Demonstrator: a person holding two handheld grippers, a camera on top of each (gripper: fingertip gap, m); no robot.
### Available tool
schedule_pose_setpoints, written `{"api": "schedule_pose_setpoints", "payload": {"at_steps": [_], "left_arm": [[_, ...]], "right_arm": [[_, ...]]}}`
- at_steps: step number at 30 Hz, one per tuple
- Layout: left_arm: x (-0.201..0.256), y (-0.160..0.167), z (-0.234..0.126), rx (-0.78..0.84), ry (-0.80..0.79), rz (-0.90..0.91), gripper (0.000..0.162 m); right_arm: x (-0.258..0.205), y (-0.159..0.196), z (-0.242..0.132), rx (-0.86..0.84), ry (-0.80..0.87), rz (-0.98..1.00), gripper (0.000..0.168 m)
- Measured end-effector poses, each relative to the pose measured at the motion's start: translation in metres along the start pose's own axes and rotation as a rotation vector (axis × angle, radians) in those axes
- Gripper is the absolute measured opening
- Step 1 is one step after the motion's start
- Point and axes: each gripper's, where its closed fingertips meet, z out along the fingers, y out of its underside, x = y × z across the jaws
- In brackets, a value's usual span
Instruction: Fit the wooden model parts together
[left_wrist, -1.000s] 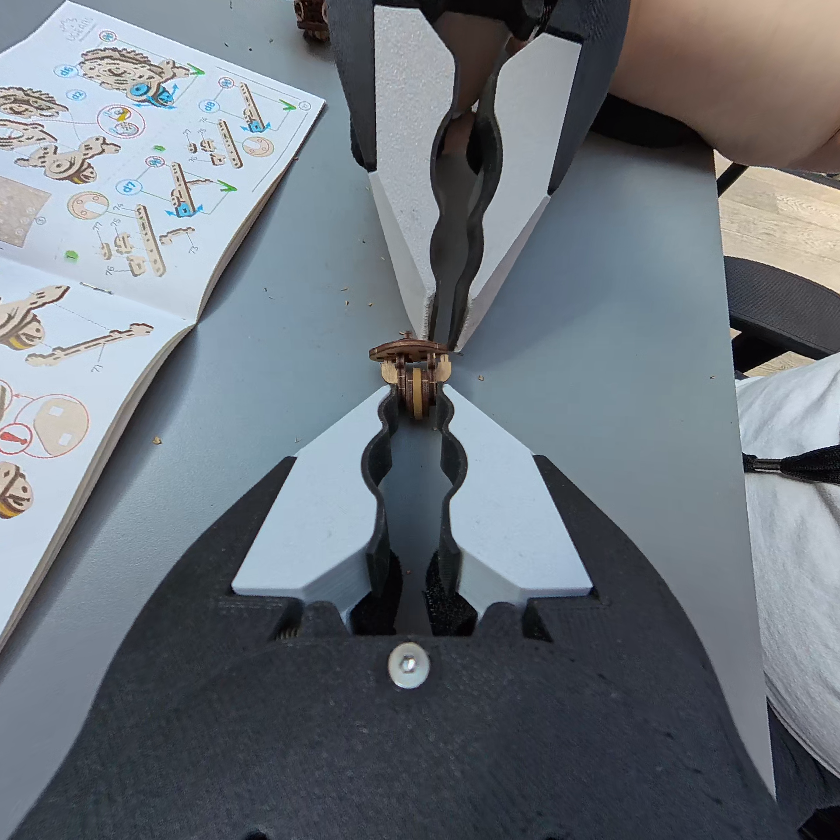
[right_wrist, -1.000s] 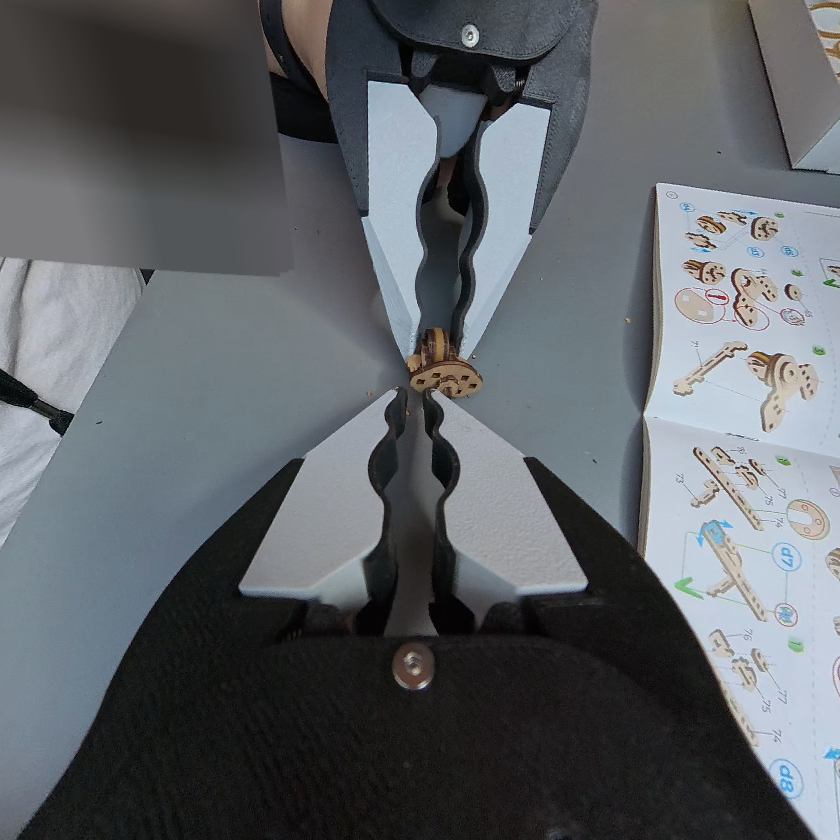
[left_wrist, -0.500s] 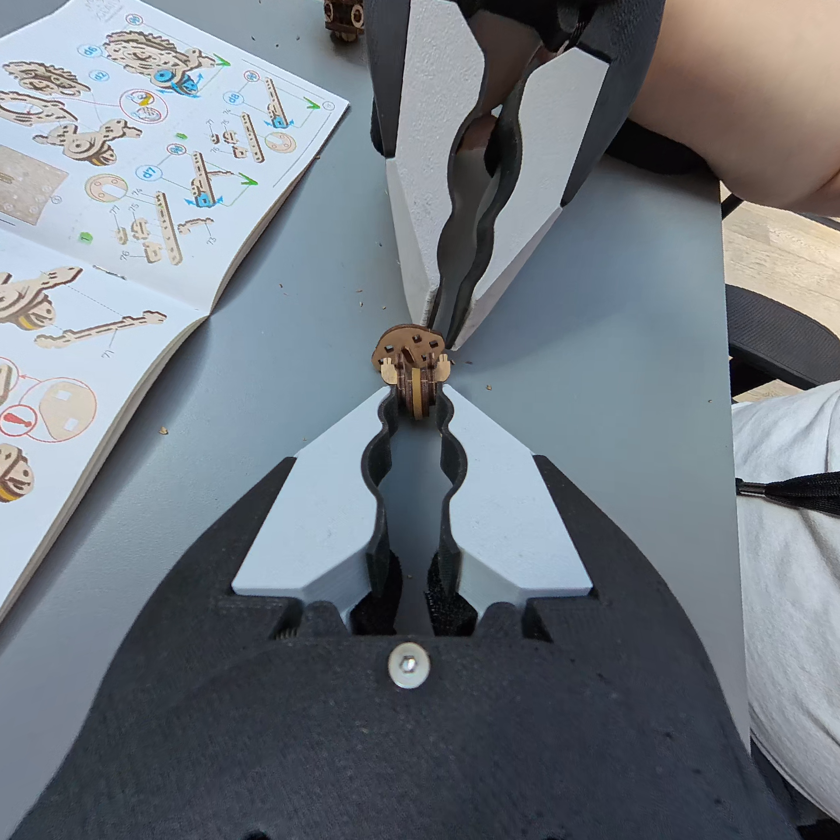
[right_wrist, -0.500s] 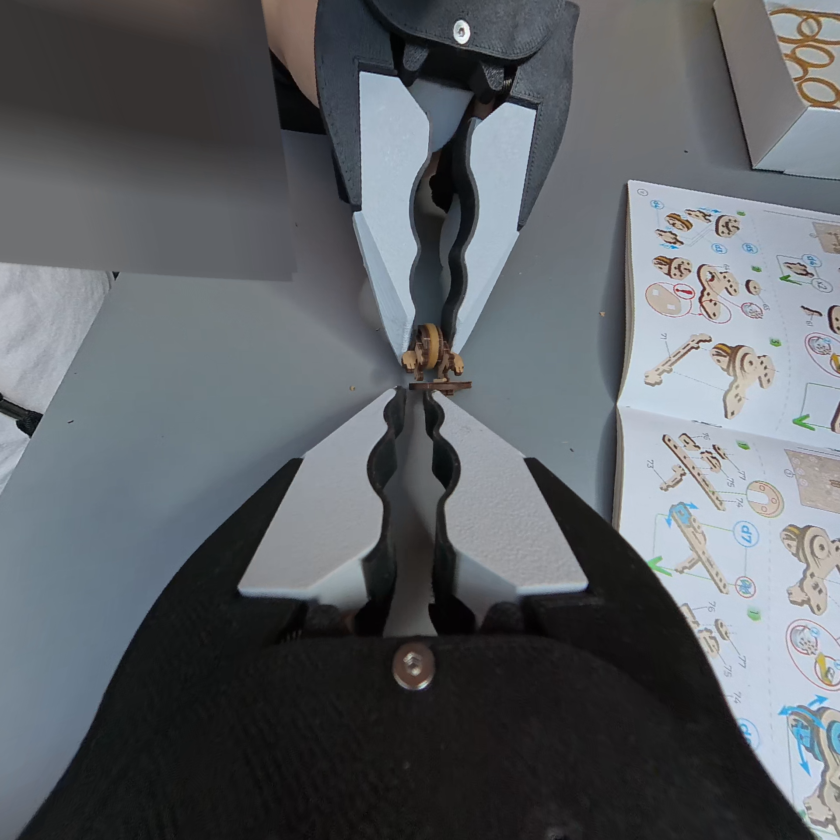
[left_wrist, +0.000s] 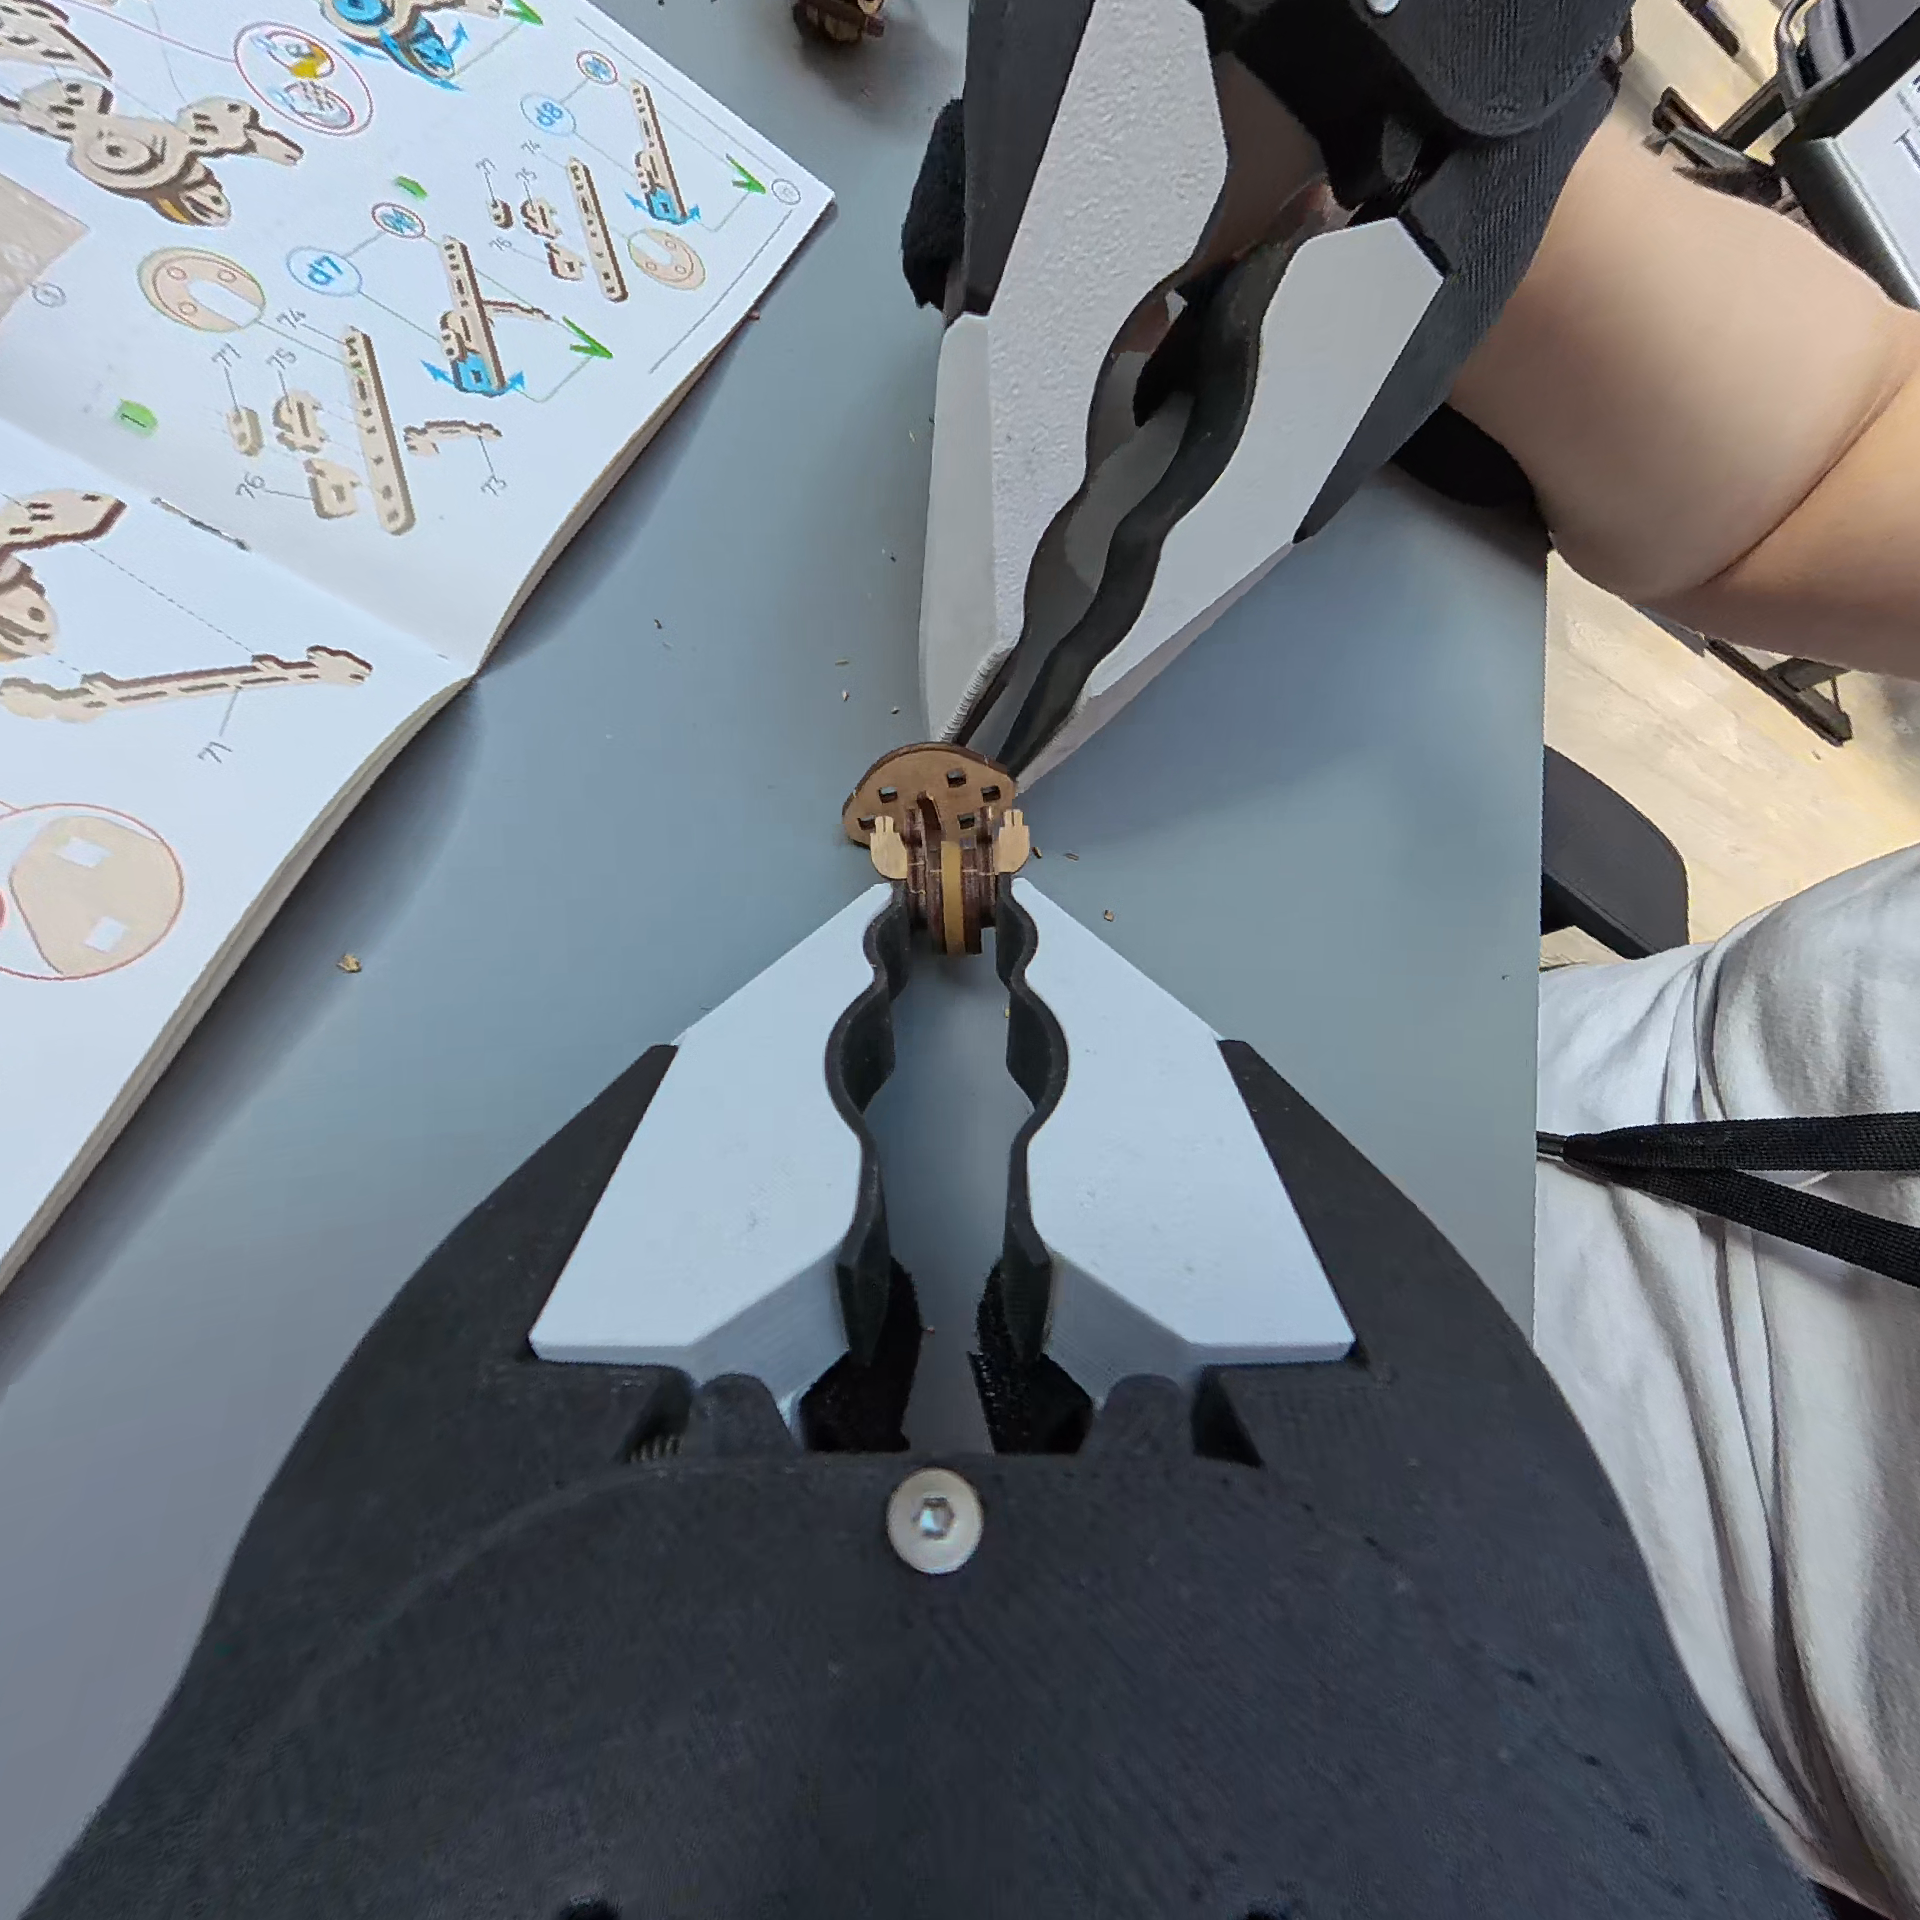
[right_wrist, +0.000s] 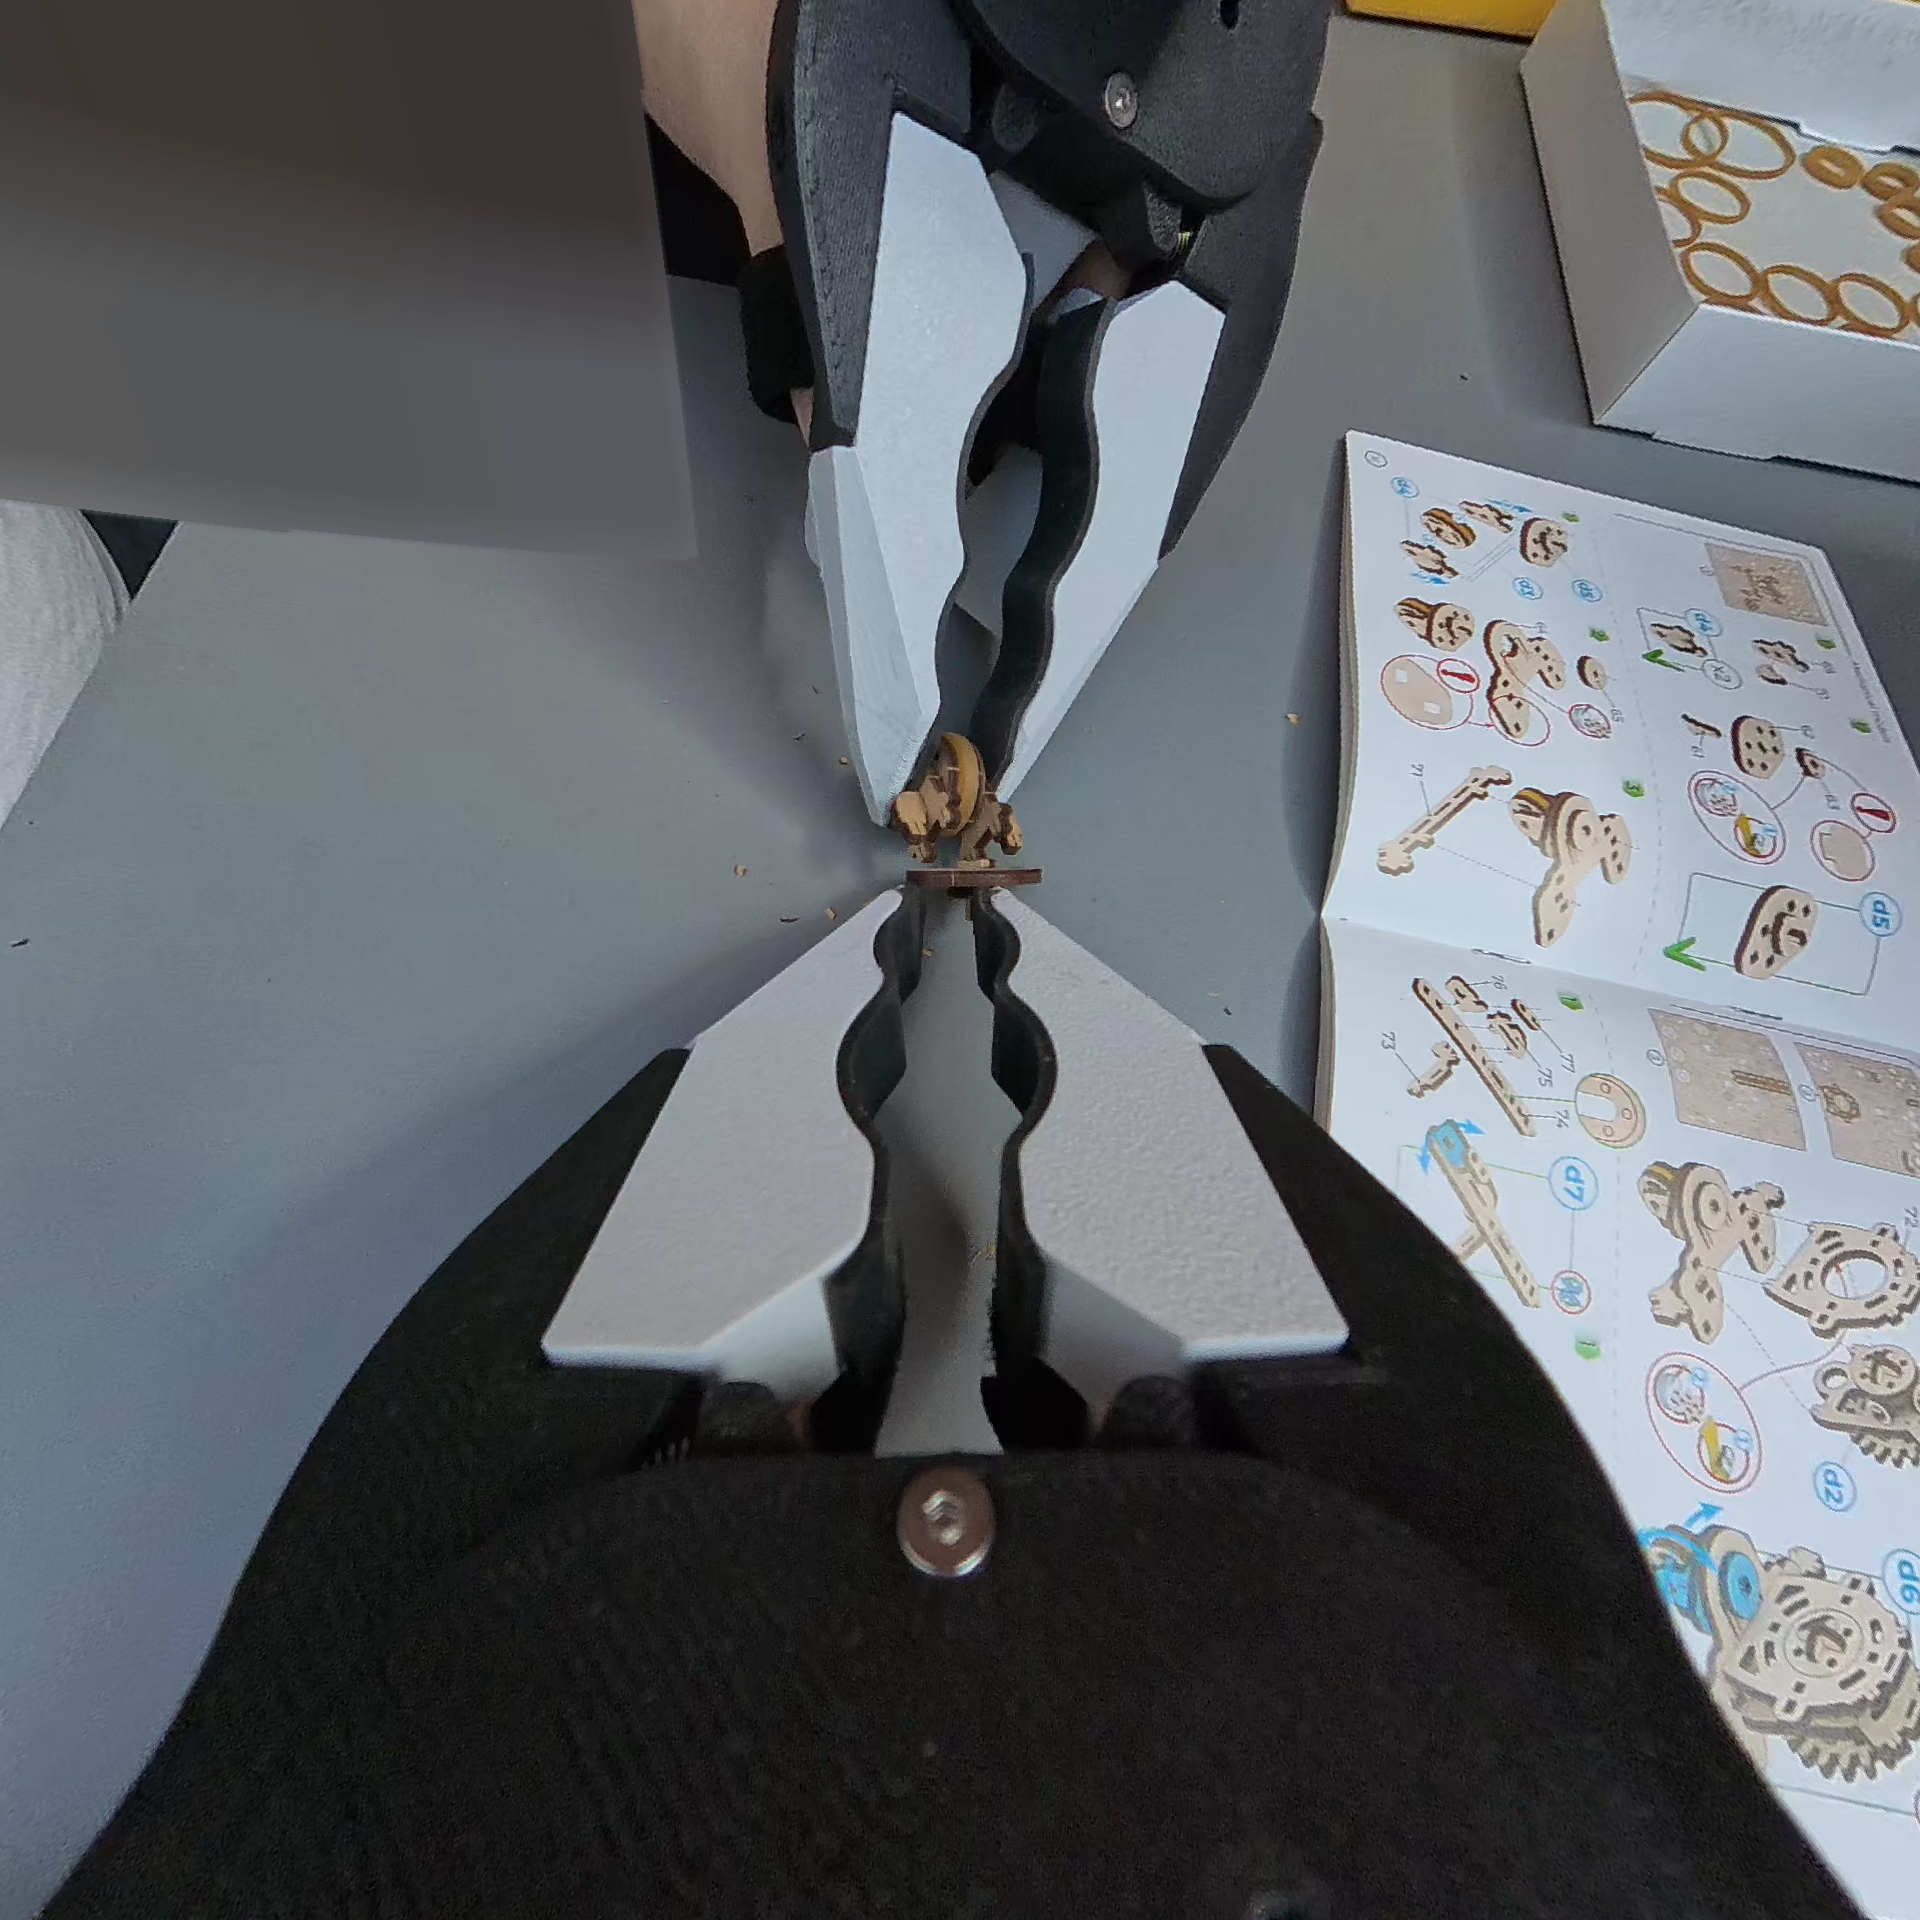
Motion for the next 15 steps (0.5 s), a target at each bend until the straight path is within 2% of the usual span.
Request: {"api": "schedule_pose_setpoints", "payload": {"at_steps": [15], "left_arm": [[-0.0036, -0.0015, 0.0003, -0.122, 0.021, -0.028, 0.014]], "right_arm": [[-0.0012, -0.0006, 0.0023, 0.038, -0.03, -0.004, 0.0]]}}
